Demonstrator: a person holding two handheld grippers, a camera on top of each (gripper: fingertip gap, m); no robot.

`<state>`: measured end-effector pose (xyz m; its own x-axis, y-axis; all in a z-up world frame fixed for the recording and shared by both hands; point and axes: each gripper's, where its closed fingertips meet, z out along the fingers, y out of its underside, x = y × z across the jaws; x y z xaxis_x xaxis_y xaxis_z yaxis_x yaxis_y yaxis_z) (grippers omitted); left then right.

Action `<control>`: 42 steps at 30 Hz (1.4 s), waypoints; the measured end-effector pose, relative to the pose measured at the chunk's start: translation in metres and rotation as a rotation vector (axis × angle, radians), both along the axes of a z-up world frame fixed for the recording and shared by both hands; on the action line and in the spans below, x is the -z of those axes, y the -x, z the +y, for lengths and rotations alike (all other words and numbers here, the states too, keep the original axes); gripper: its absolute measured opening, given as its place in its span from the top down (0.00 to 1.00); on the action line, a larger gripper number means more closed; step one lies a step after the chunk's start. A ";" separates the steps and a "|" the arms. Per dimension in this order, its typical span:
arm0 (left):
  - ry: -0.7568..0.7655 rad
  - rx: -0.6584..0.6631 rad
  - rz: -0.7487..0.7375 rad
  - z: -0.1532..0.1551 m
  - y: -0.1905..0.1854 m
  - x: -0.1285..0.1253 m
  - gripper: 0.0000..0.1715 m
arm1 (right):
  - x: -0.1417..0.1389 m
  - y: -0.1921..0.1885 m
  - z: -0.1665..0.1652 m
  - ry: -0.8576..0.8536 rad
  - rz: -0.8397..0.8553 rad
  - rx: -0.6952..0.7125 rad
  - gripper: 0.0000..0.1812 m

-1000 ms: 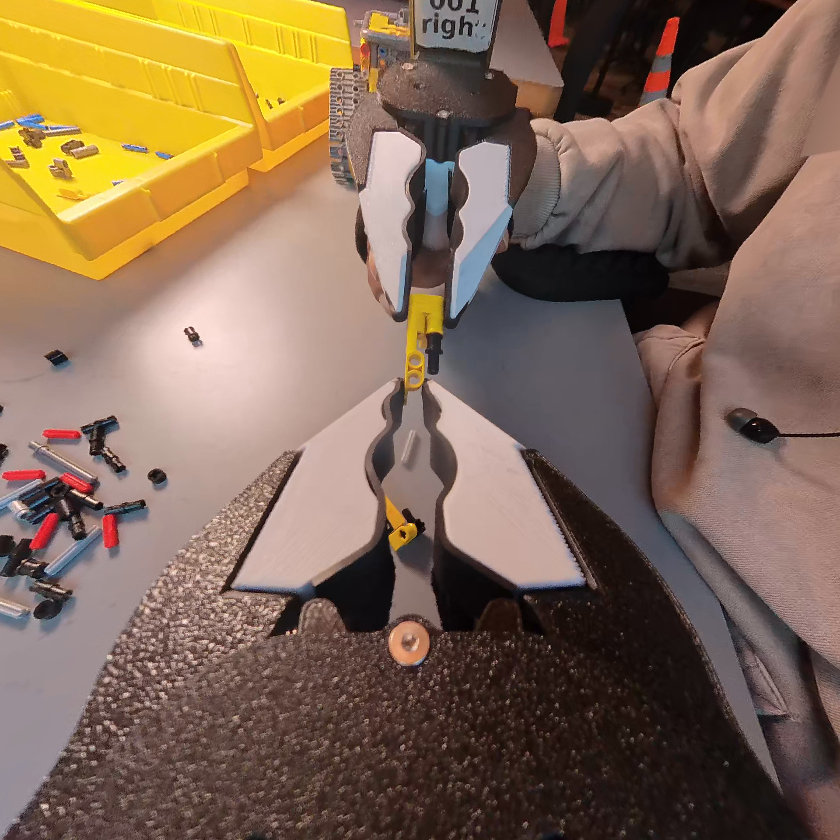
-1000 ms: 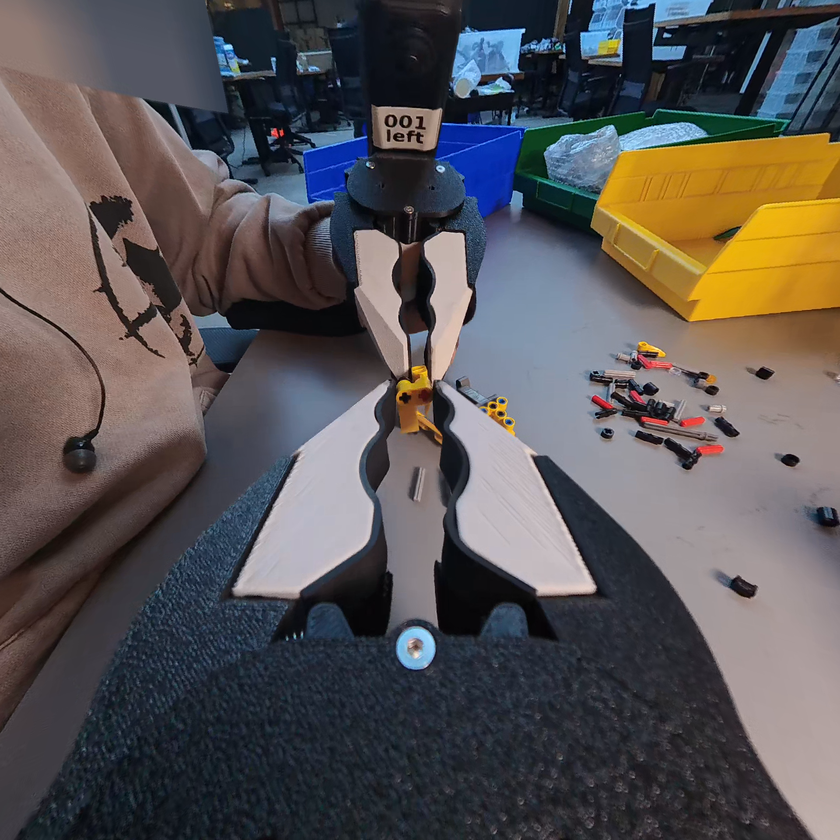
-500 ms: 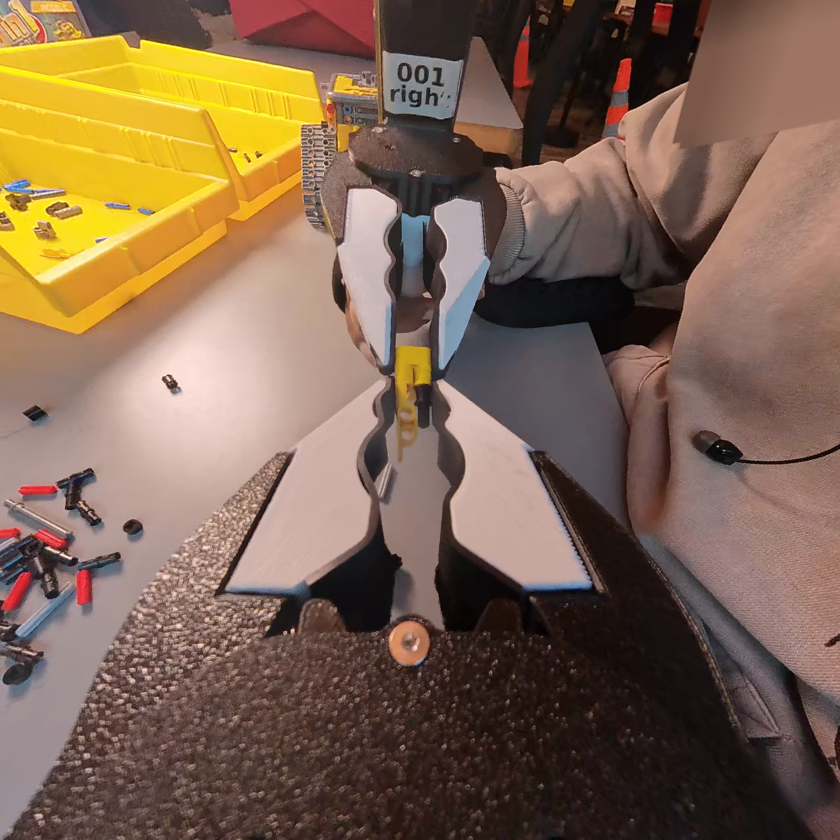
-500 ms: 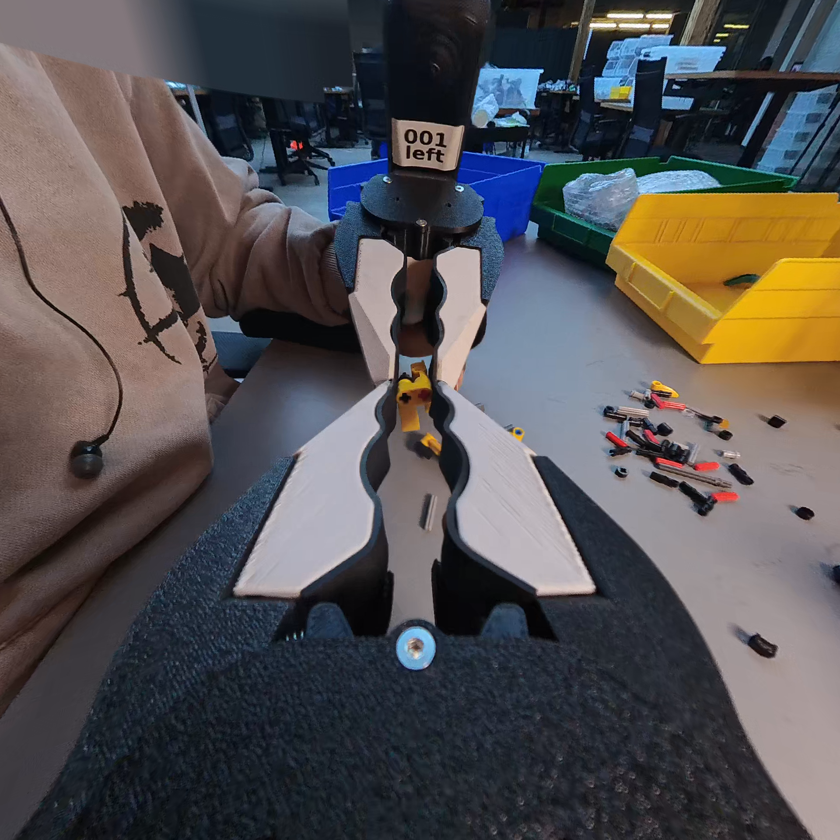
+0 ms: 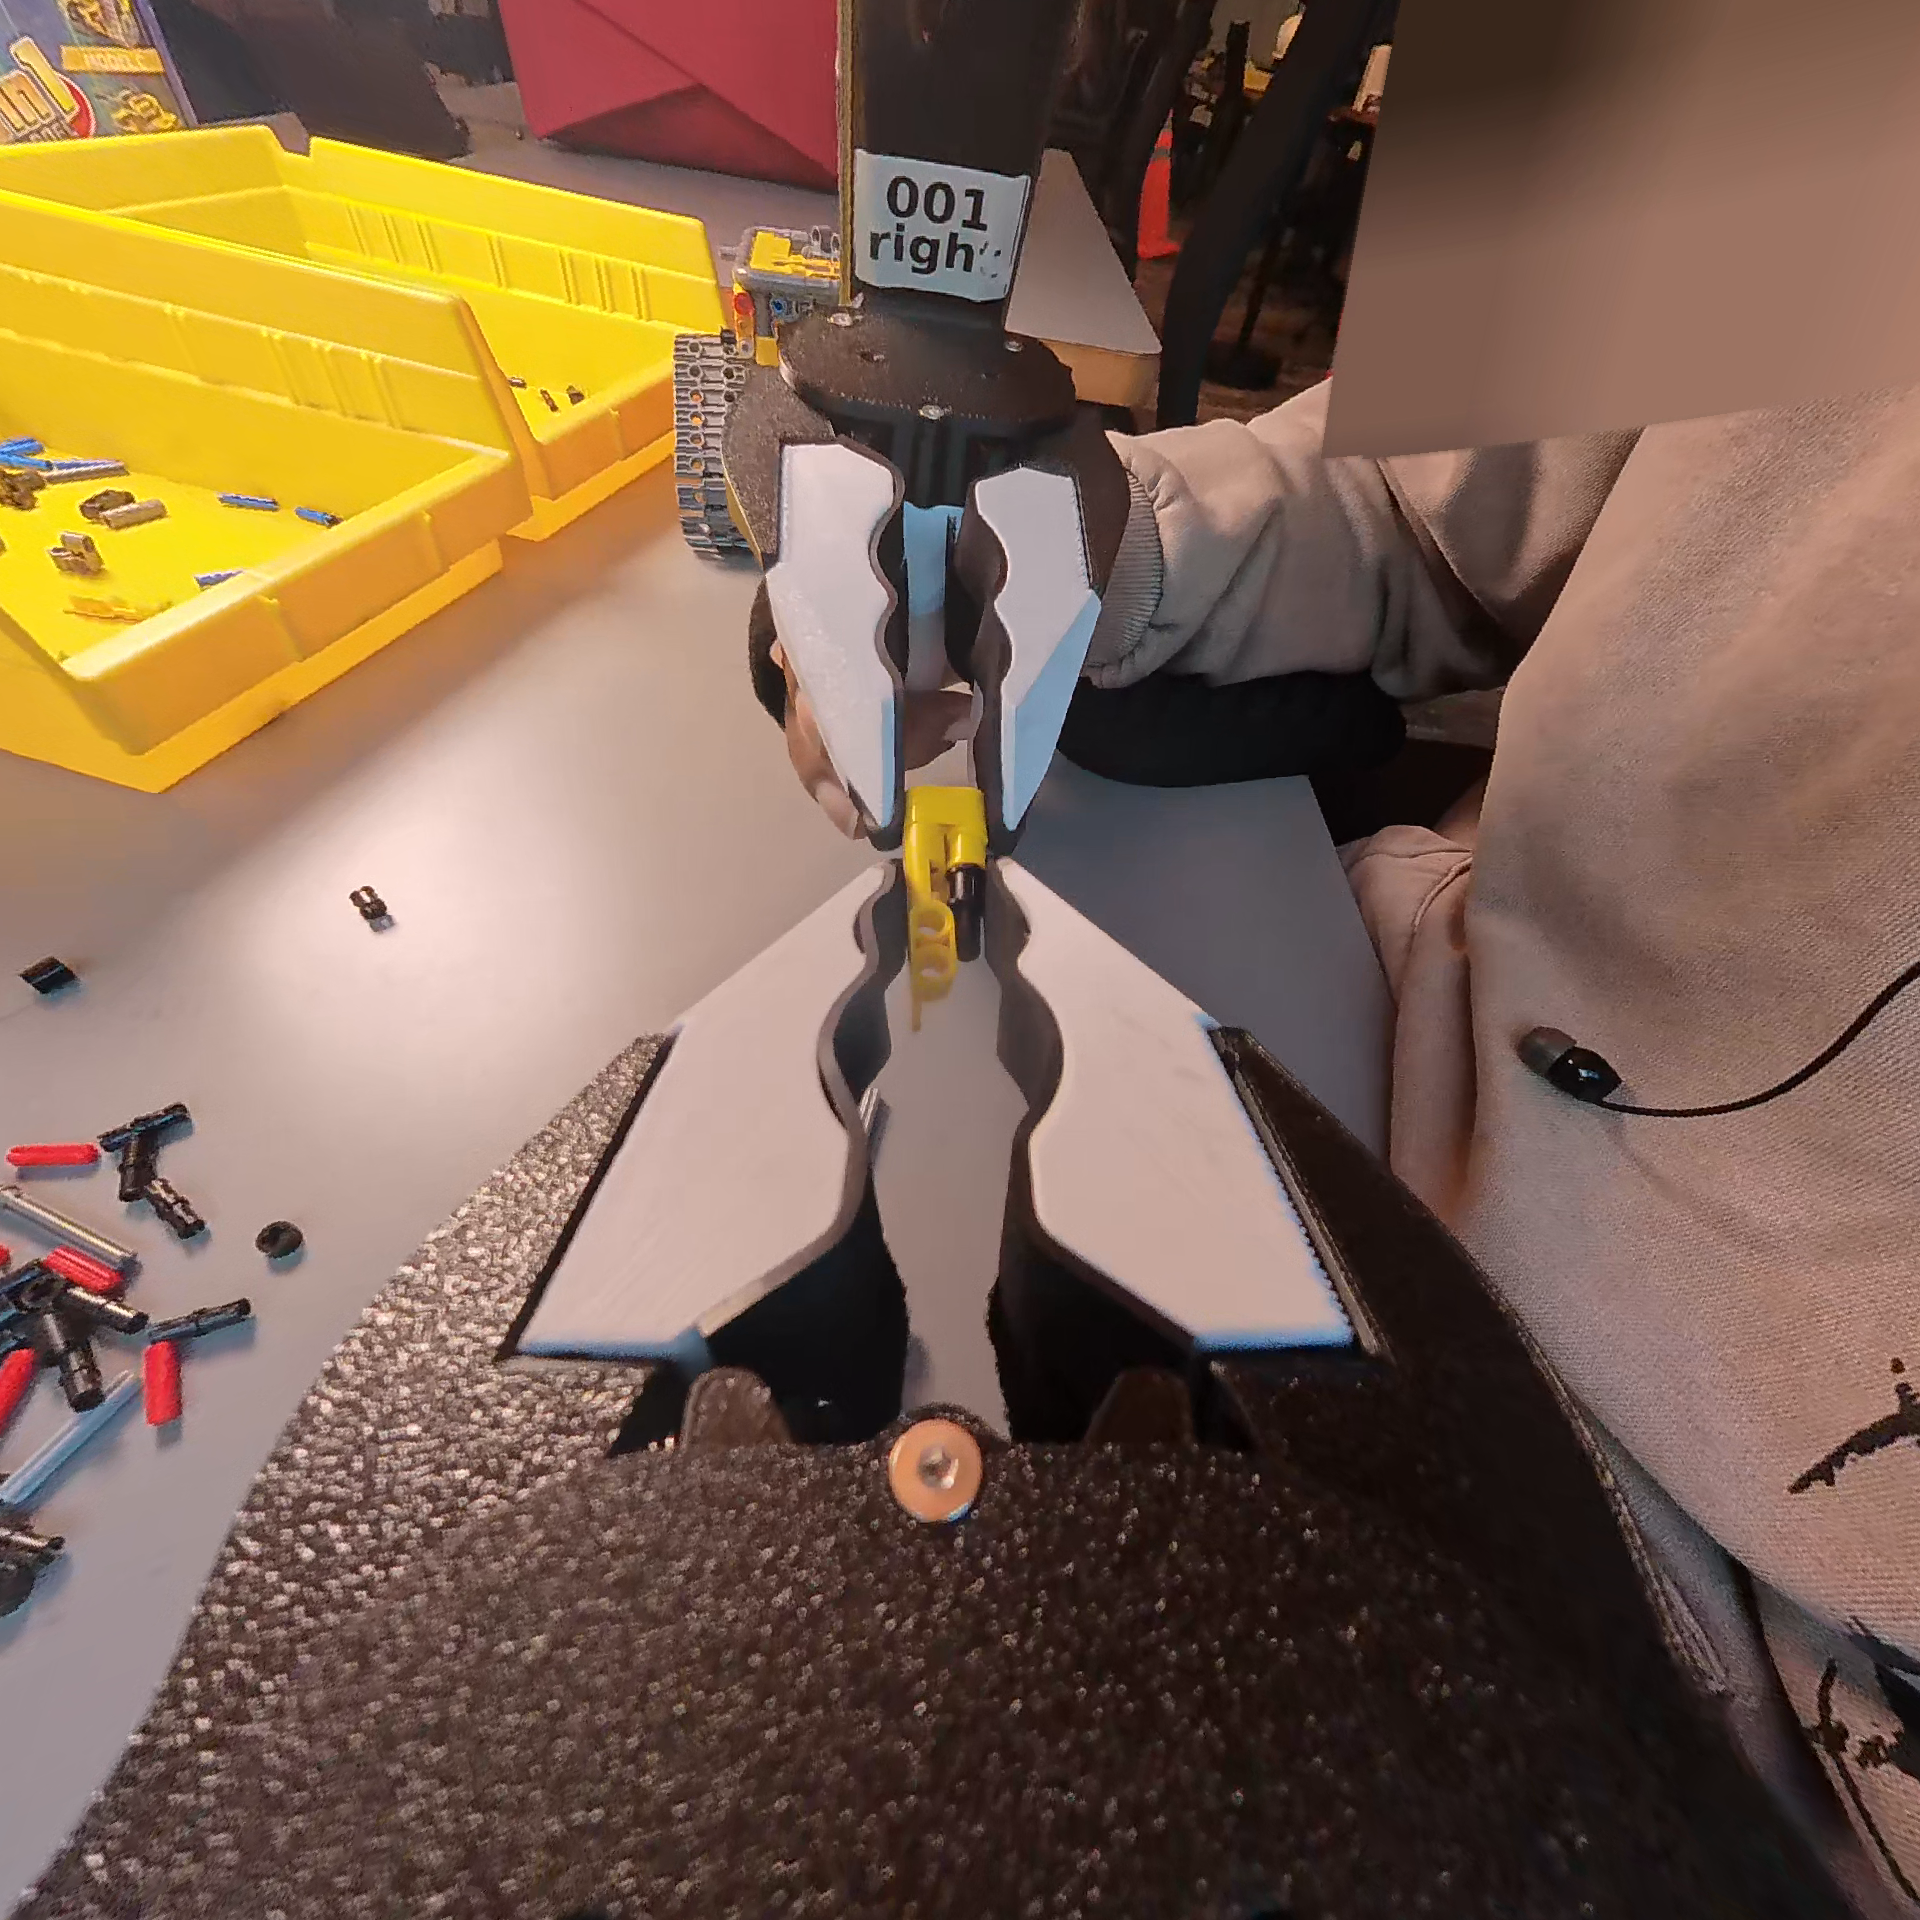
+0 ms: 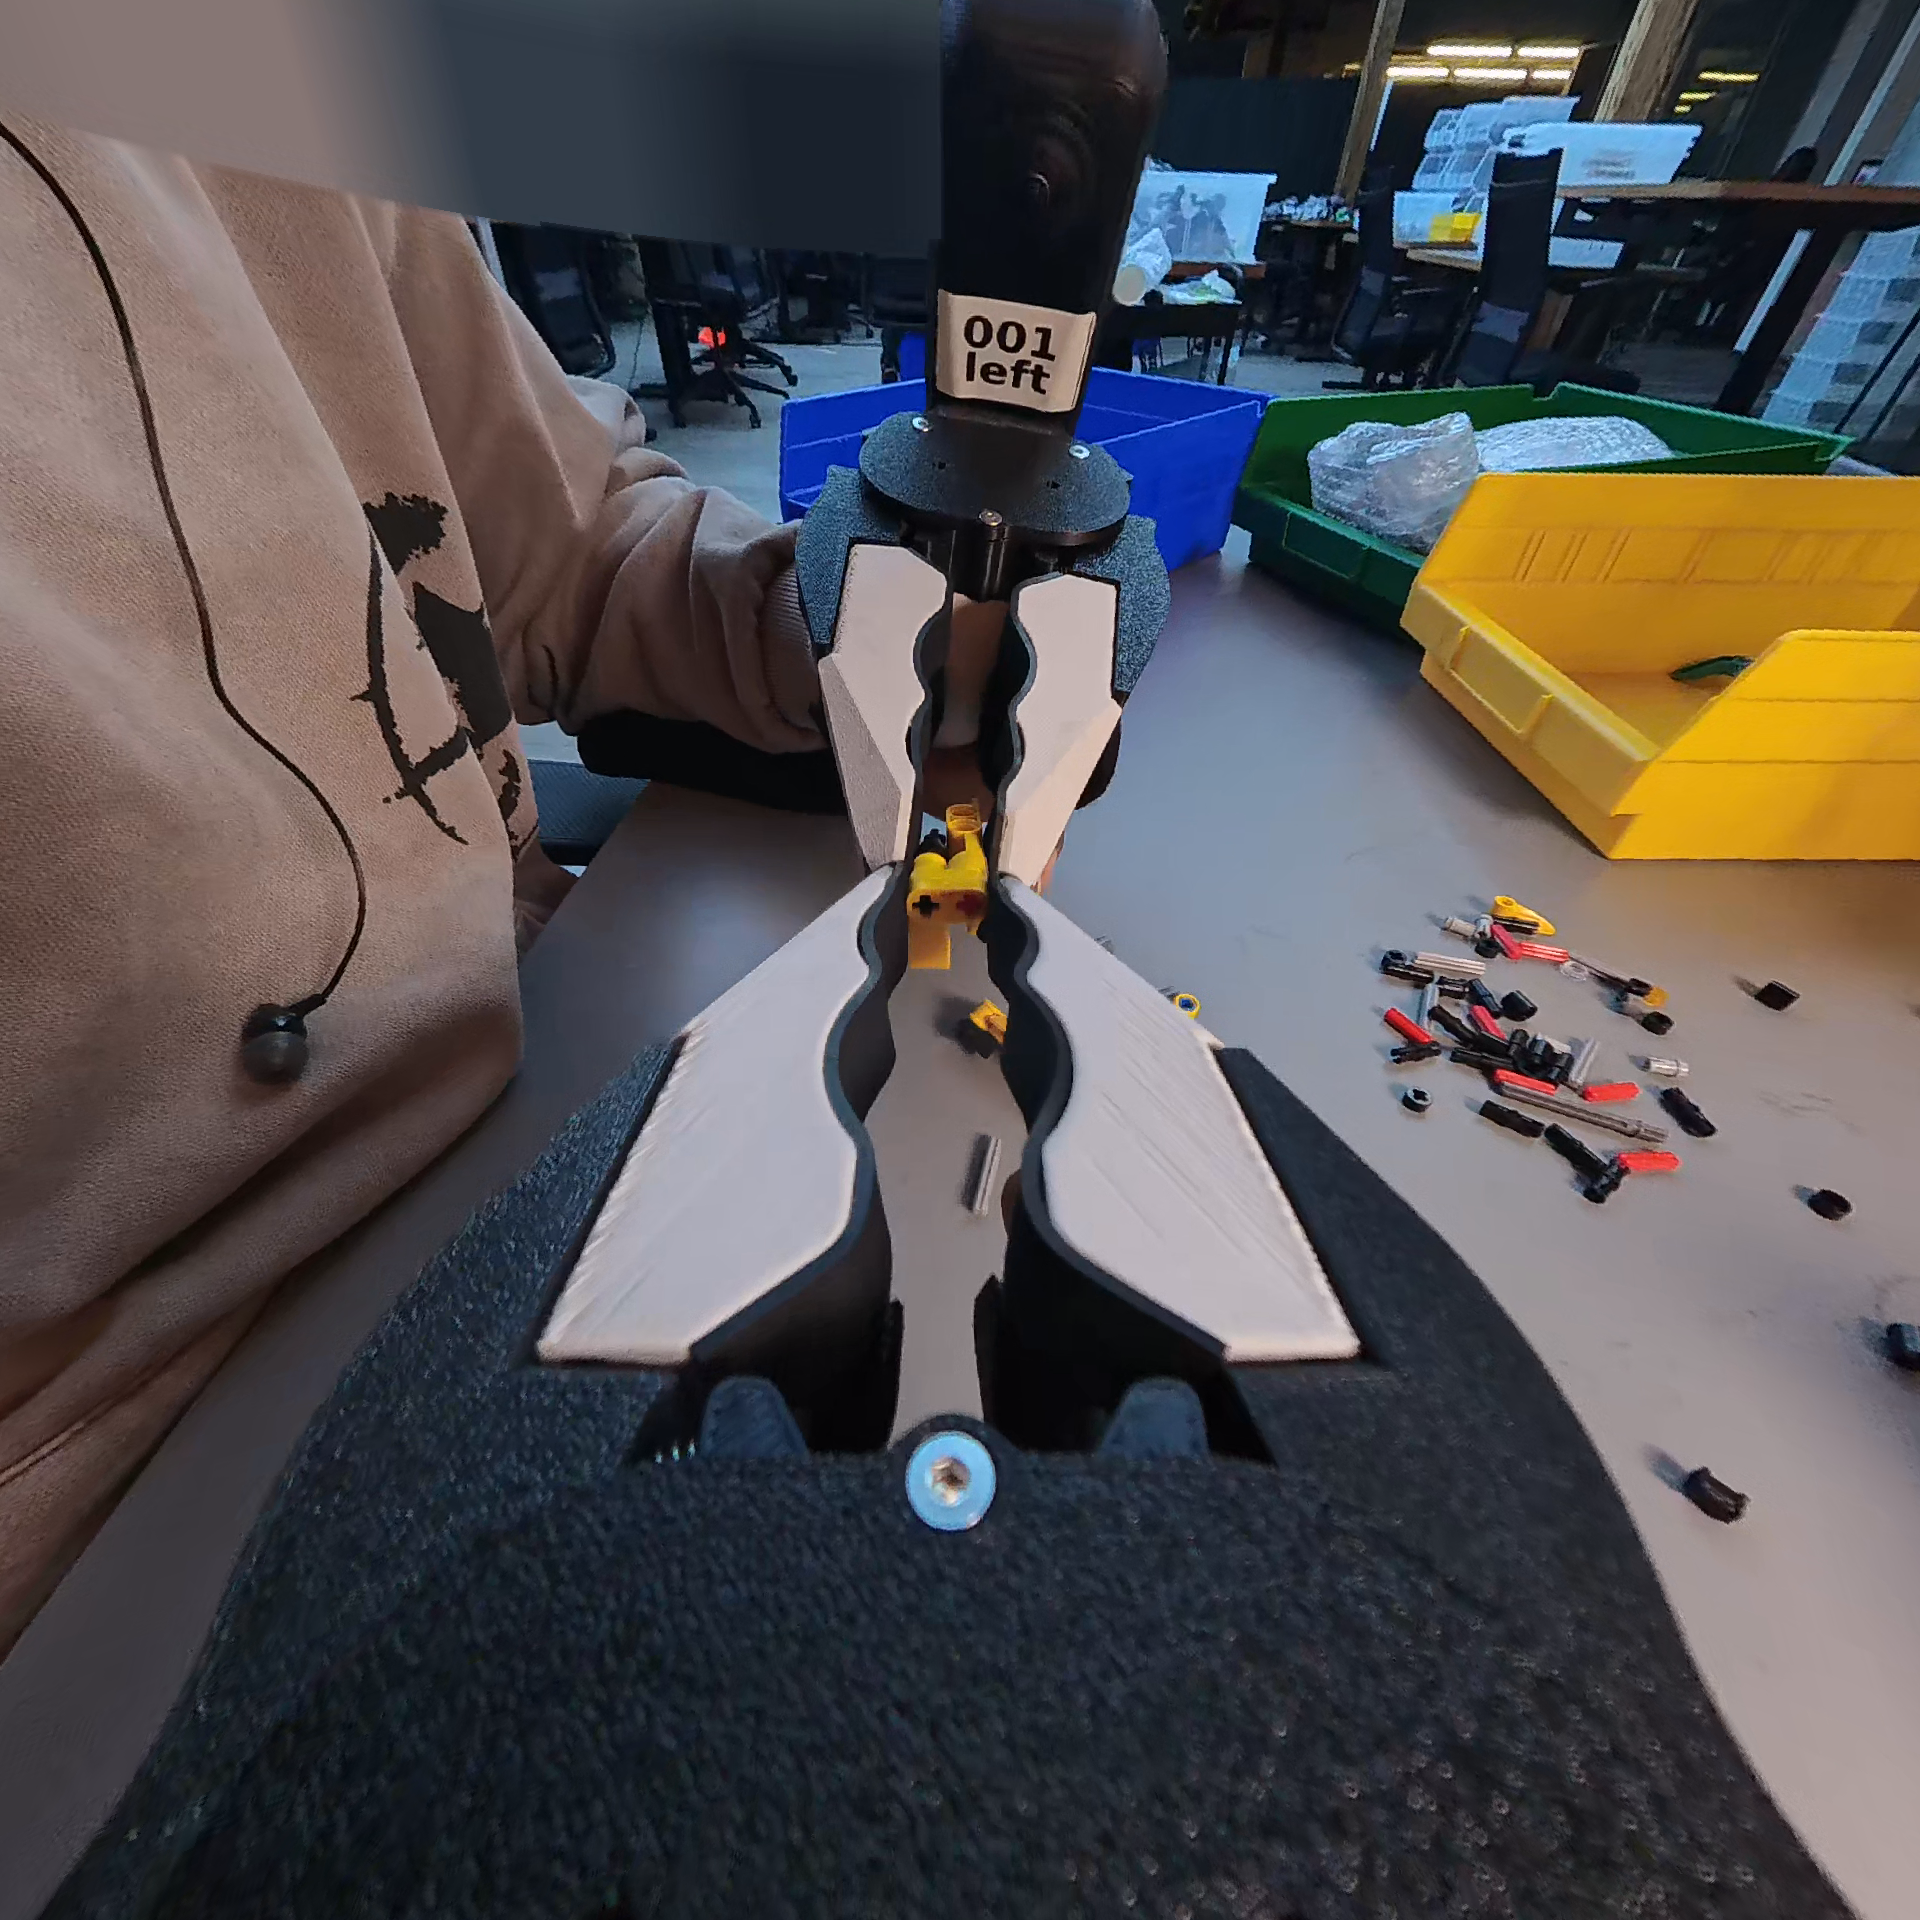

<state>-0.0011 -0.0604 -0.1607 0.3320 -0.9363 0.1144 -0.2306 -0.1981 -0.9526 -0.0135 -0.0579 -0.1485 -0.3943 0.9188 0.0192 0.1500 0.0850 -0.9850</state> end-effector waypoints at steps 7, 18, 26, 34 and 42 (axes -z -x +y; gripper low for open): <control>0.025 -0.139 -0.040 0.019 0.055 -0.004 0.92 | -0.027 -0.034 0.048 0.037 0.094 0.148 0.94; 0.021 -0.131 0.105 0.026 0.027 0.026 0.91 | 0.071 -0.014 0.034 -0.190 -0.324 0.098 0.93; 0.006 -0.103 0.148 0.021 0.019 0.036 0.91 | 0.095 -0.016 0.040 -0.259 -0.444 0.143 0.92; -0.053 -0.069 0.128 0.015 0.011 0.030 0.91 | 0.035 0.000 0.018 -0.122 -0.142 0.103 0.81; -0.066 -0.034 0.085 0.007 0.006 0.021 0.91 | 0.023 0.007 0.003 -0.125 -0.076 0.073 0.89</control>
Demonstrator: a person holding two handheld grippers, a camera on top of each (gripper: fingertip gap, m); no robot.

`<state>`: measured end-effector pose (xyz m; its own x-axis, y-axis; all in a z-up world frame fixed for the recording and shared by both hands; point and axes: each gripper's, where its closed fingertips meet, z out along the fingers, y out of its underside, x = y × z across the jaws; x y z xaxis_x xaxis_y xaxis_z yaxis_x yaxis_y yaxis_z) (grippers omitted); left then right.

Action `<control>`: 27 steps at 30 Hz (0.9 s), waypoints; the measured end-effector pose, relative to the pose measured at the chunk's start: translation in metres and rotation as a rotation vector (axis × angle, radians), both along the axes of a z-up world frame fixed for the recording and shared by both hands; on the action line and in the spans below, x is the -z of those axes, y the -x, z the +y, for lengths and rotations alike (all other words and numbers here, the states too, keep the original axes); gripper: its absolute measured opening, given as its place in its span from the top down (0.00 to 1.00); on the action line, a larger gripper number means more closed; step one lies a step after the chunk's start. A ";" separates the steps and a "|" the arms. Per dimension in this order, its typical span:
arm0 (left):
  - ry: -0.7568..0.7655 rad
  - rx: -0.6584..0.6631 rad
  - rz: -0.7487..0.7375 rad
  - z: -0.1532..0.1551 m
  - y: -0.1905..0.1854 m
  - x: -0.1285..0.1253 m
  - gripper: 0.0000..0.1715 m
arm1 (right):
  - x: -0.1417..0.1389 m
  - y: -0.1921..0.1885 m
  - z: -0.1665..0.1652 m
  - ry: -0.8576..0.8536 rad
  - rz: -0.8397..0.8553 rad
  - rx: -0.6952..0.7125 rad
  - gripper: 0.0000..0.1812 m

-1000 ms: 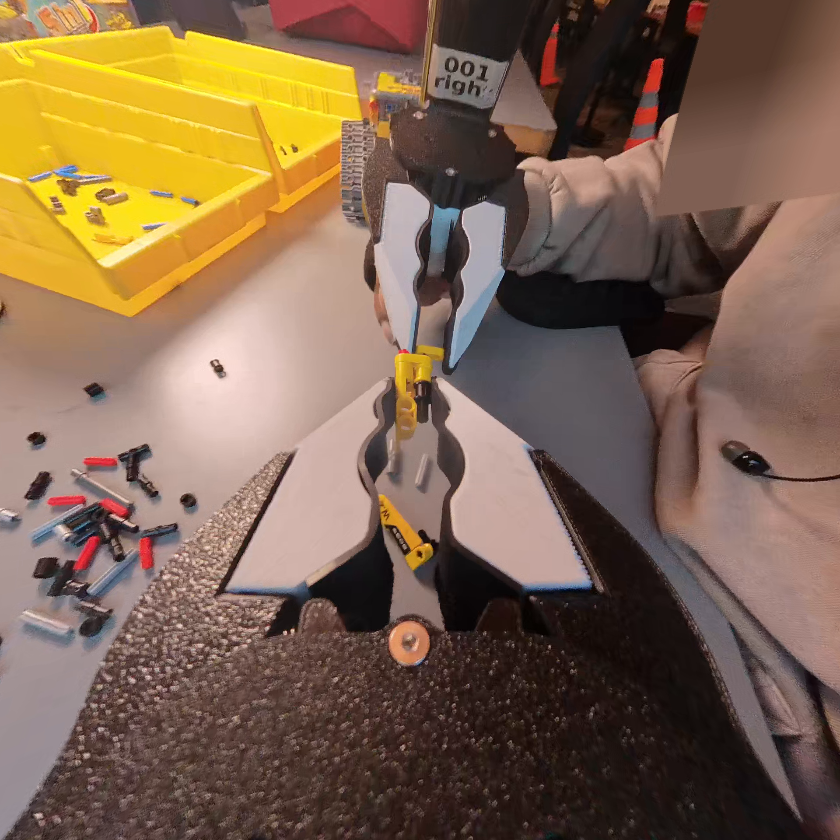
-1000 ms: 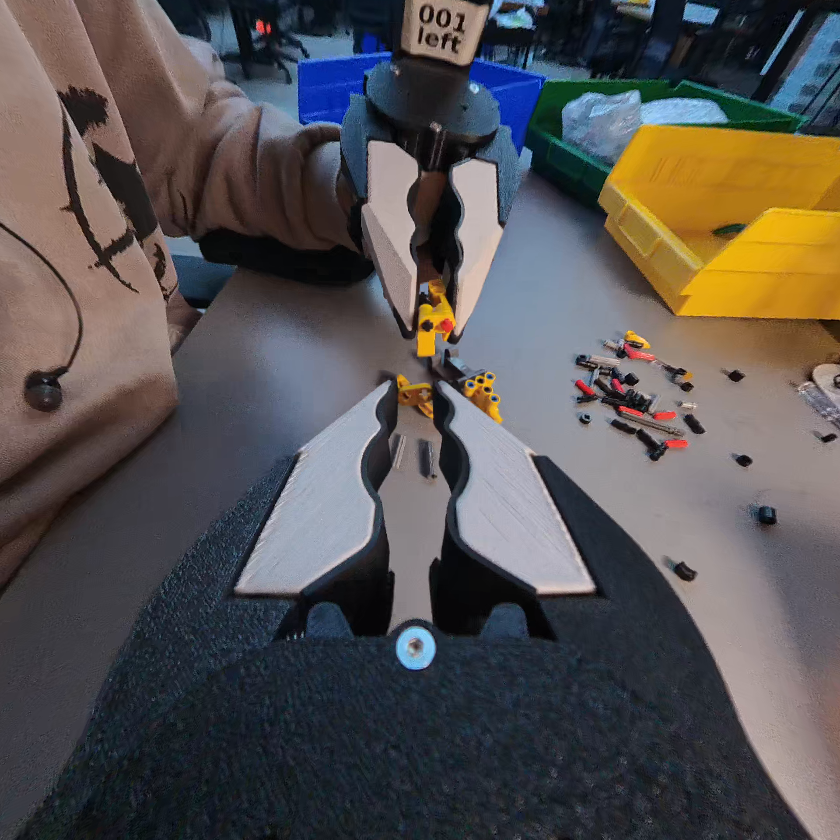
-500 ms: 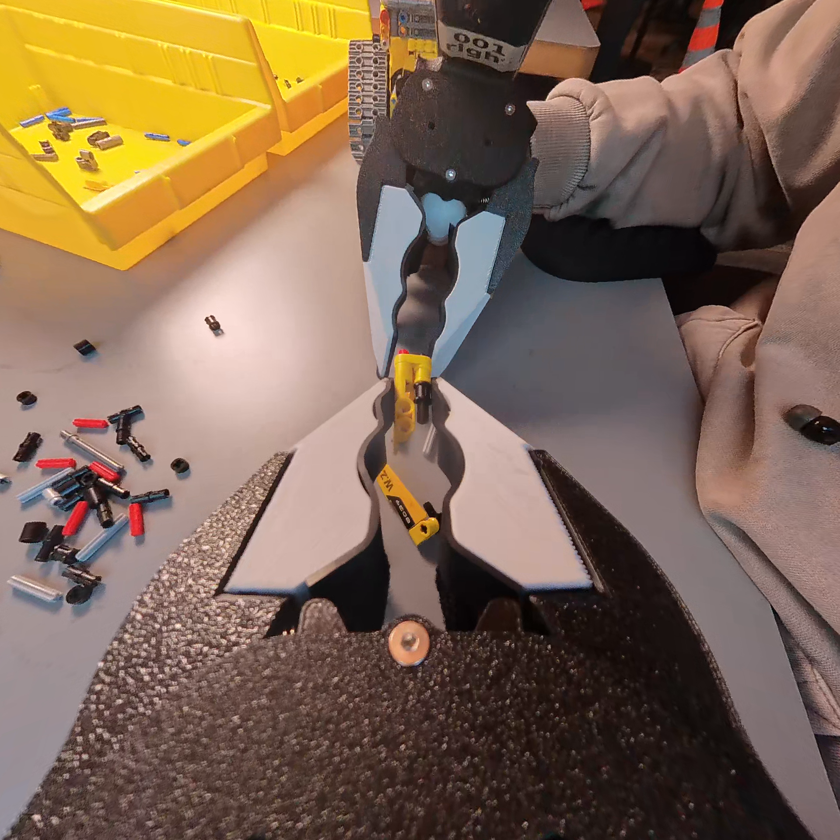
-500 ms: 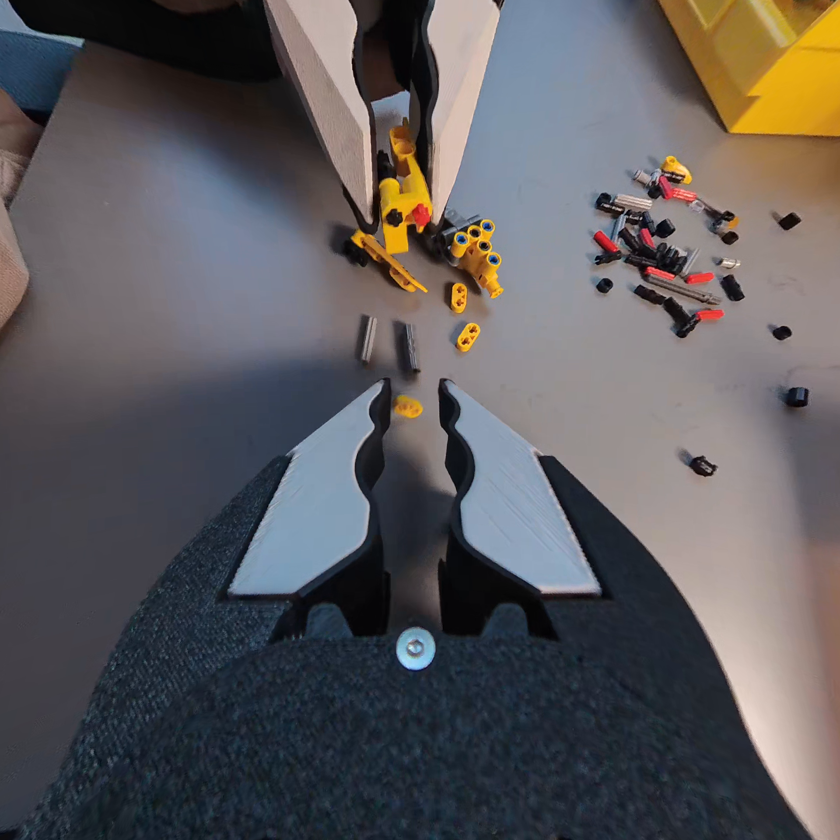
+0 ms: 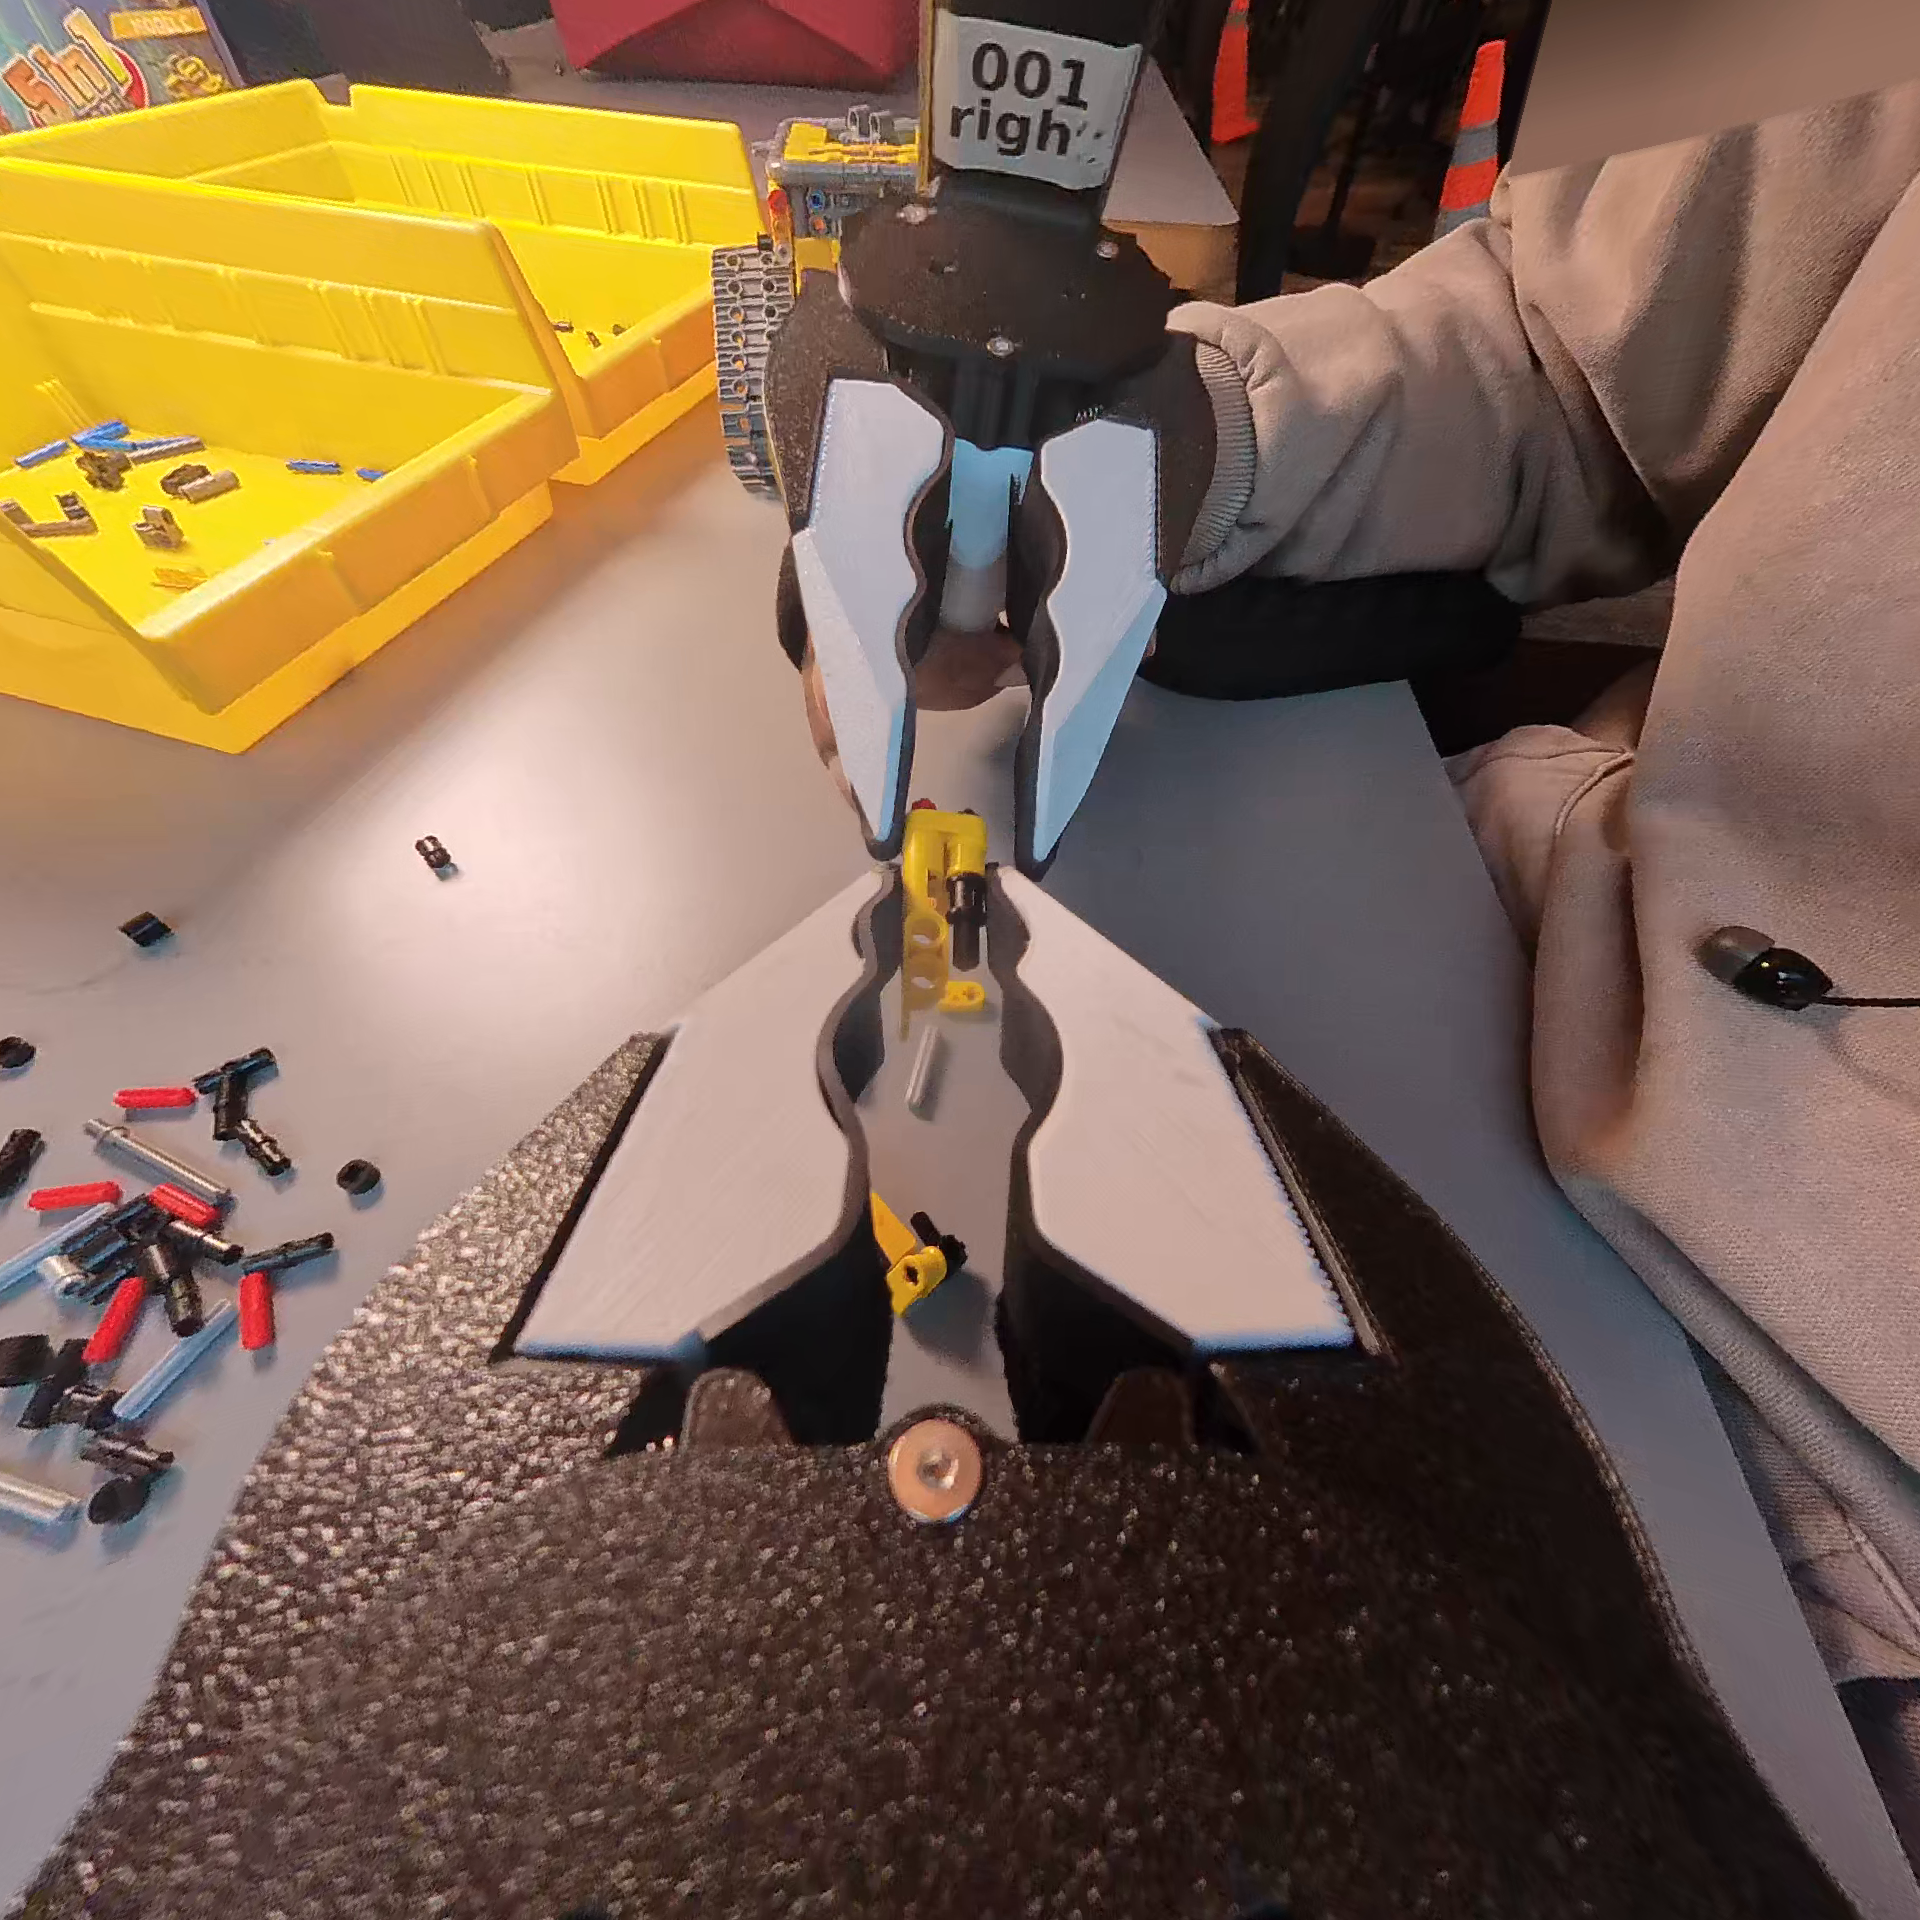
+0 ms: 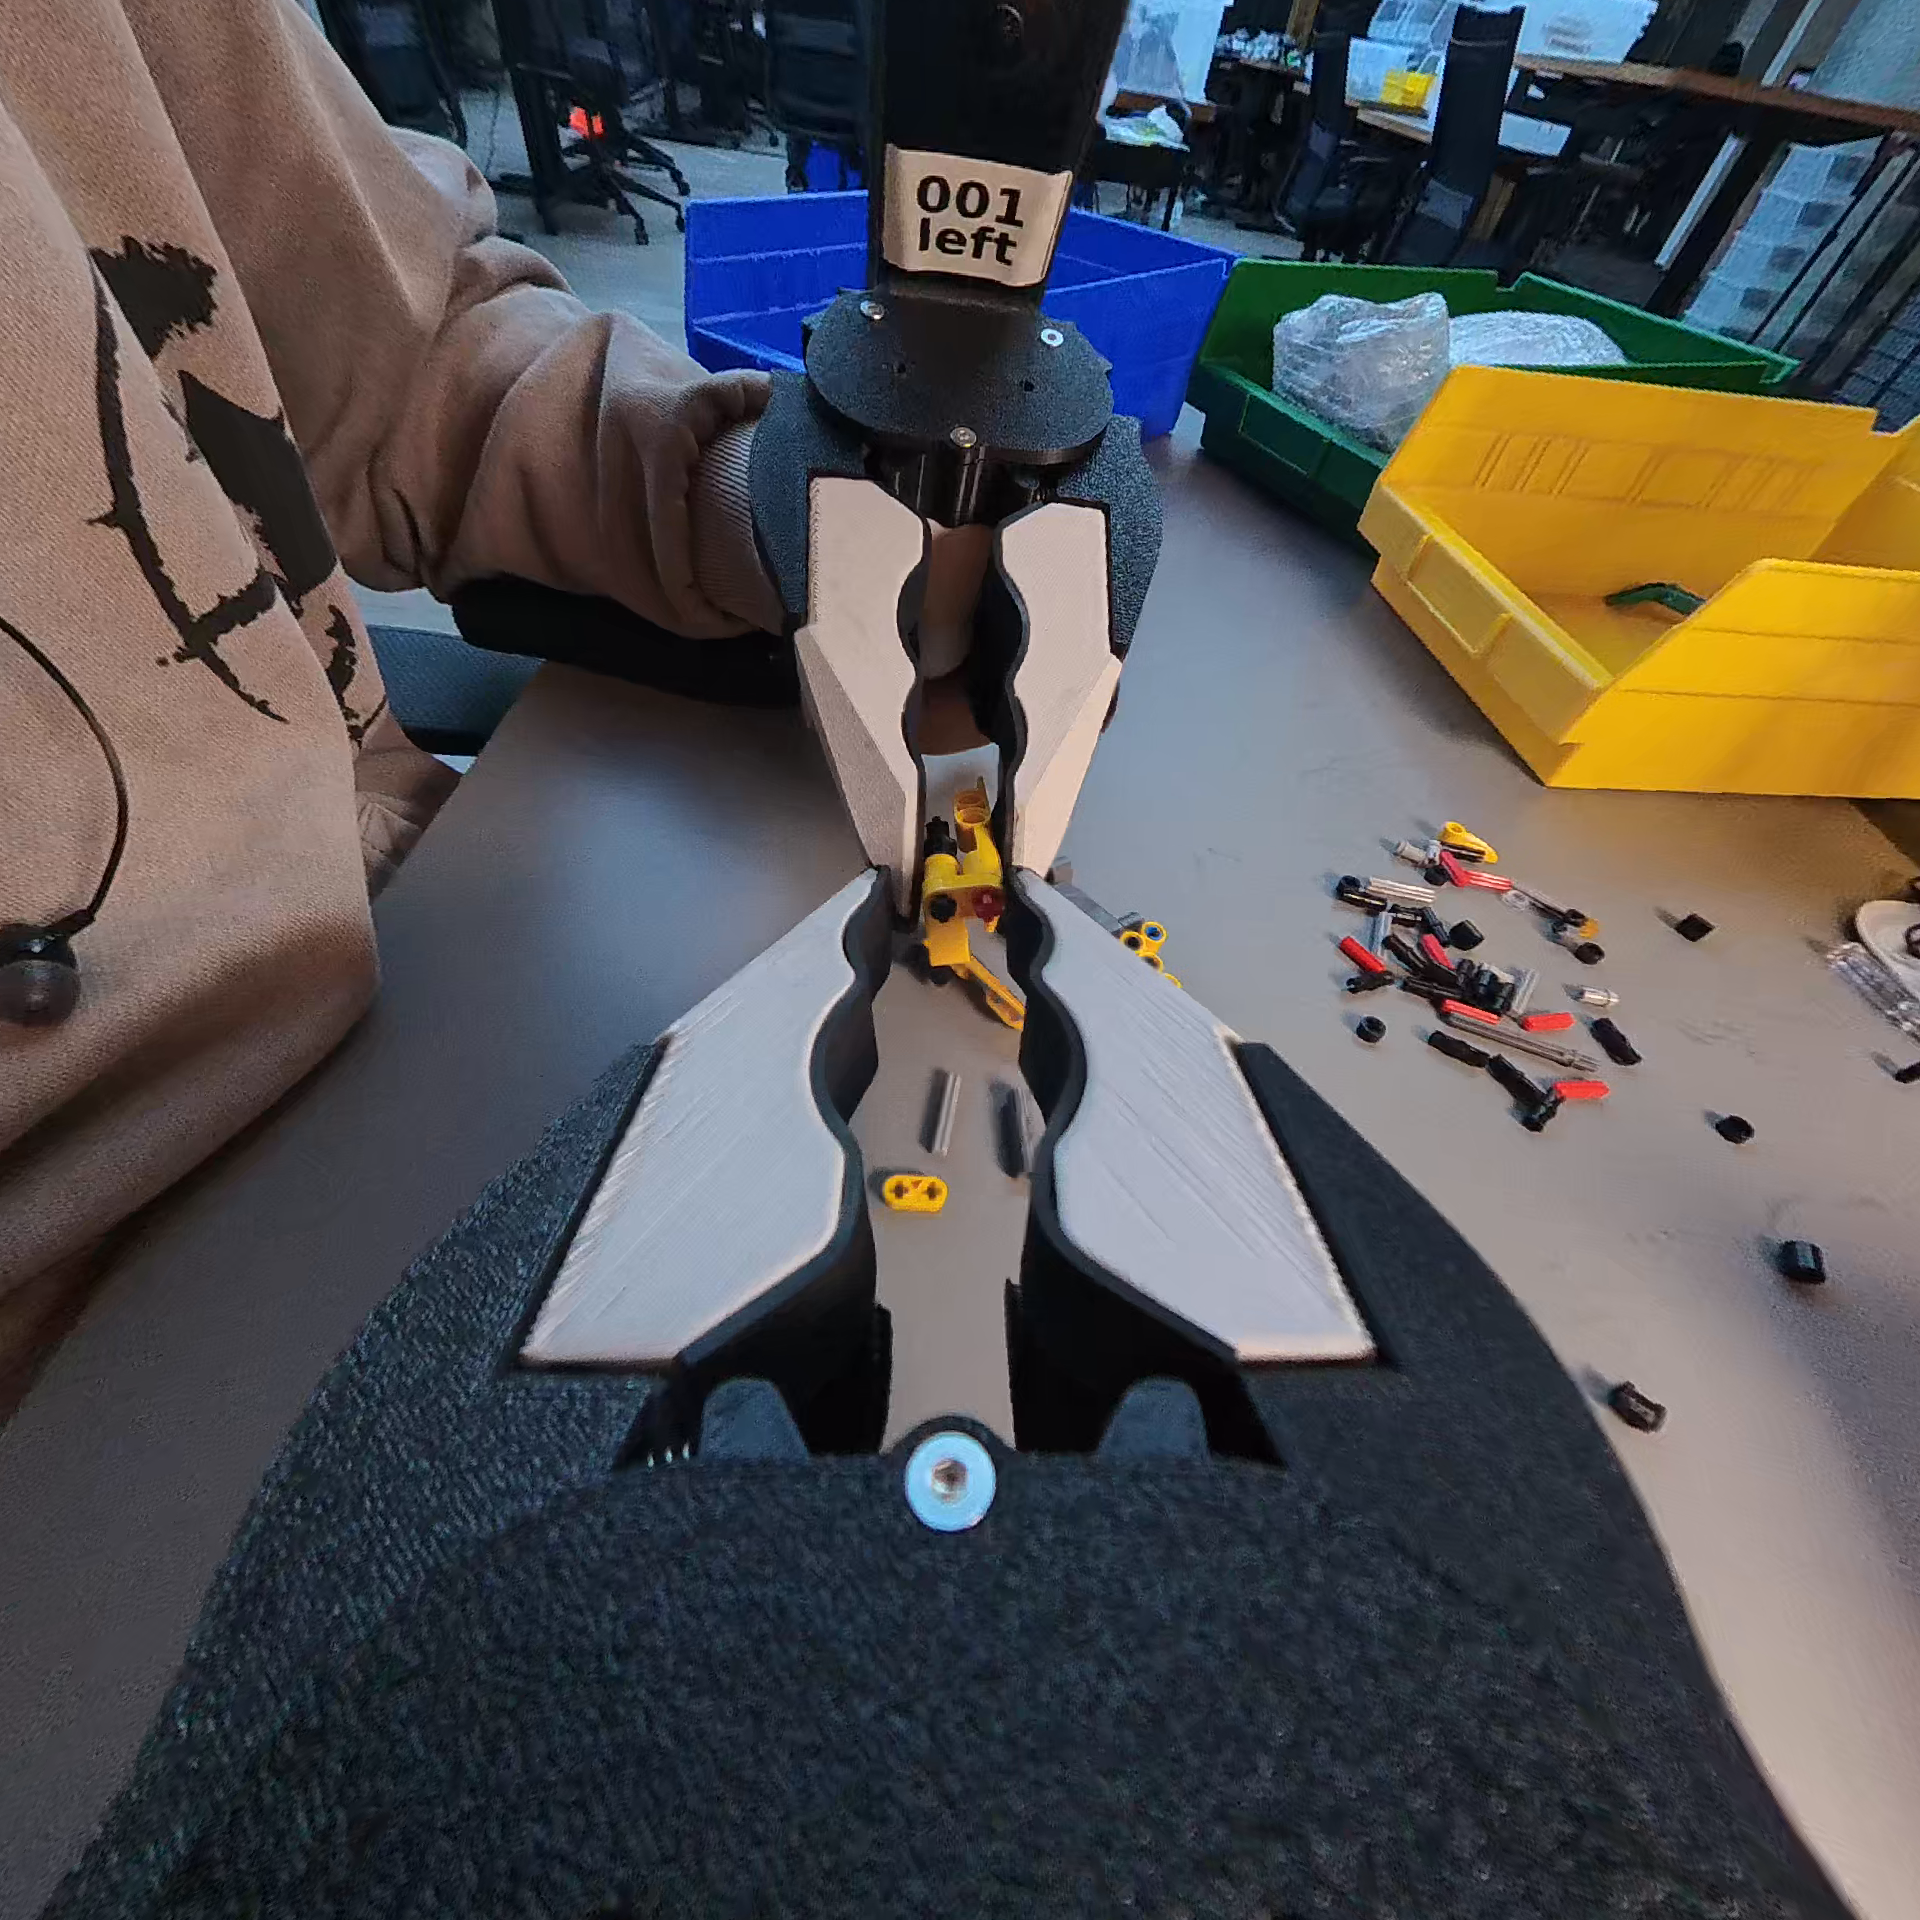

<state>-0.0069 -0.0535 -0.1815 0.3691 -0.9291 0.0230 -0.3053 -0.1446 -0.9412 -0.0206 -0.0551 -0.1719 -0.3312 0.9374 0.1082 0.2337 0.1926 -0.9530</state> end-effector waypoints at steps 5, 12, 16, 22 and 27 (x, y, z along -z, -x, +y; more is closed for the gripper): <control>-0.018 0.013 0.005 -0.004 -0.002 -0.003 0.91 | -0.005 -0.003 -0.002 0.061 -0.003 -0.025 0.93; 0.016 0.017 -0.074 -0.004 -0.001 -0.021 0.91 | -0.020 -0.004 -0.001 0.059 0.041 -0.033 0.94; 0.017 0.032 -0.077 -0.007 -0.001 -0.023 0.92 | -0.022 -0.005 -0.003 0.073 0.042 -0.051 0.94; 0.000 0.015 -0.084 -0.006 0.002 -0.028 0.92 | -0.025 -0.006 -0.003 0.084 0.051 -0.052 0.94; -0.025 -0.082 -0.157 0.005 0.028 -0.044 0.91 | -0.029 -0.015 0.012 0.063 0.079 -0.001 1.00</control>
